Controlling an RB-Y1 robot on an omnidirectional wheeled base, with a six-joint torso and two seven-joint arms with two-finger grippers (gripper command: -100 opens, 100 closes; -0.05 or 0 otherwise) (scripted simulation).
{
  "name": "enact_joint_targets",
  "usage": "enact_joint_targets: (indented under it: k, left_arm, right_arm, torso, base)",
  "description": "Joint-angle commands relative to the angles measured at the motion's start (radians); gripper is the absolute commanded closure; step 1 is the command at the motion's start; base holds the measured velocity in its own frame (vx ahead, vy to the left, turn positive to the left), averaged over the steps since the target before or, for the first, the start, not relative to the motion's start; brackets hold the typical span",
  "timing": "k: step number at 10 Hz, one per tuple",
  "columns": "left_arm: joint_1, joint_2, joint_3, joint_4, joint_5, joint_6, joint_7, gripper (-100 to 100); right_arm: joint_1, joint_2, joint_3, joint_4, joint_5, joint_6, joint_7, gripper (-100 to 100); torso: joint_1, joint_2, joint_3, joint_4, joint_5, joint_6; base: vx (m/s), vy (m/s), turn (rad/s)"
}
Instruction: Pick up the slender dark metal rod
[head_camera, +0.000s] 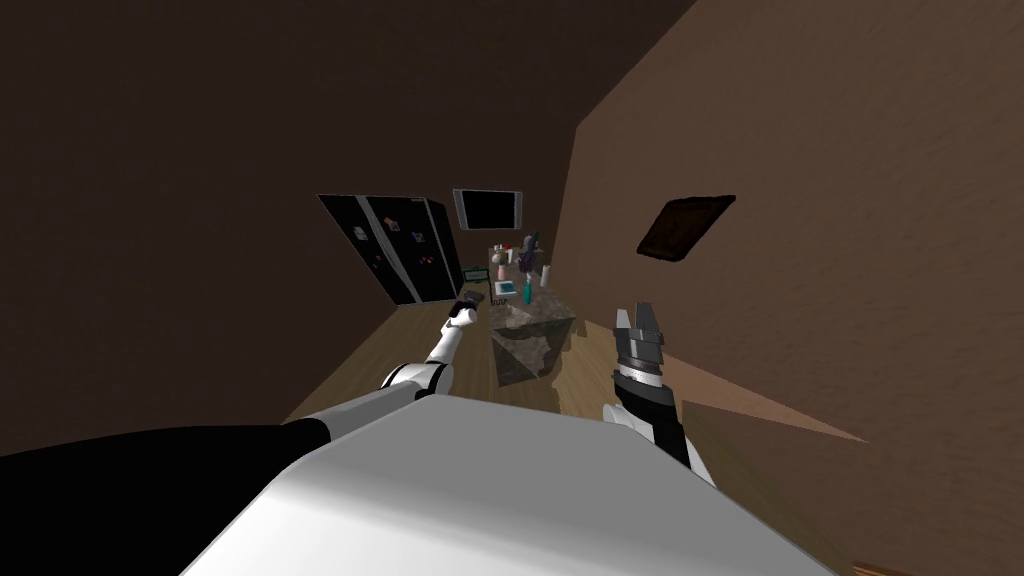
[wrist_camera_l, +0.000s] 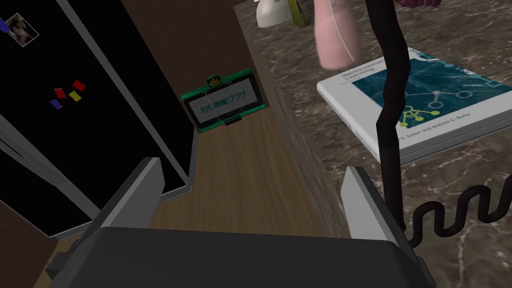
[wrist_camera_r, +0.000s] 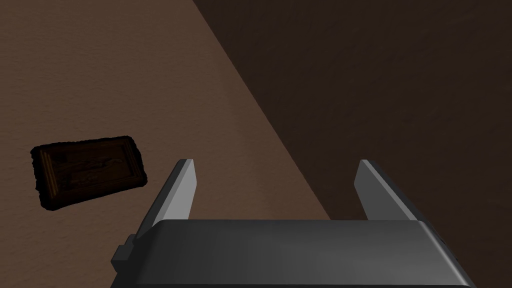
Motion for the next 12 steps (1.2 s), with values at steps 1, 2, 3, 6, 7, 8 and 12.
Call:
enact_joint_targets:
  k: [1,2,3,6,7,8,12]
  left_arm:
    - [0.014,-0.015,0.003,-0.010,0.033,-0.026,0.005,-100]
    - [0.022,-0.036,0.005,-0.017,0.057,-0.043,0.008,-100]
    - [0.025,-0.053,0.006,-0.020,0.069,-0.051,0.010,-100]
    - [0.031,-0.124,0.010,-0.028,0.097,-0.072,0.013,-100]
    - [0.031,-0.124,0.010,-0.028,0.097,-0.072,0.013,-100]
    - [0.031,-0.151,0.011,-0.030,0.104,-0.077,0.014,-100]
    - [0.035,-0.181,0.019,-0.045,0.107,-0.073,0.010,0]
  right_arm:
    - [0.000,0.000,0.000,0.000,0.000,0.000,0.000,0]
    - [0.000,0.000,0.000,0.000,0.000,0.000,0.000,0]
    - [0.000,0.000,0.000,0.000,0.000,0.000,0.000,0]
    - [0.000,0.000,0.000,0.000,0.000,0.000,0.000,0]
    - [0.000,0.000,0.000,0.000,0.000,0.000,0.000,0]
    - [0.000,0.000,0.000,0.000,0.000,0.000,0.000,0]
    - [0.000,0.000,0.000,0.000,0.000,0.000,0.000,0]
  torso:
    - [0.000,0.000,0.000,0.000,0.000,0.000]
    - [-0.003,-0.001,-0.001,0.000,-0.001,0.001]
    - [-0.003,-0.002,-0.001,0.000,-0.001,0.001]
    - [-0.006,-0.004,-0.002,-0.001,-0.001,0.000]
    - [-0.007,-0.005,-0.003,-0.001,-0.002,0.000]
    - [-0.007,-0.005,-0.003,-0.001,-0.002,0.000]
    - [-0.008,-0.005,-0.003,-0.001,-0.002,0.000]
  base:
    - [-0.006,0.087,-0.174]
    - [0.006,0.097,-0.226]
    - [0.011,0.078,-0.130]
    - [0.030,0.044,-0.074]
    - [0.032,0.025,-0.023]
    - [0.032,0.026,-0.016]
    - [0.040,0.024,-0.016]
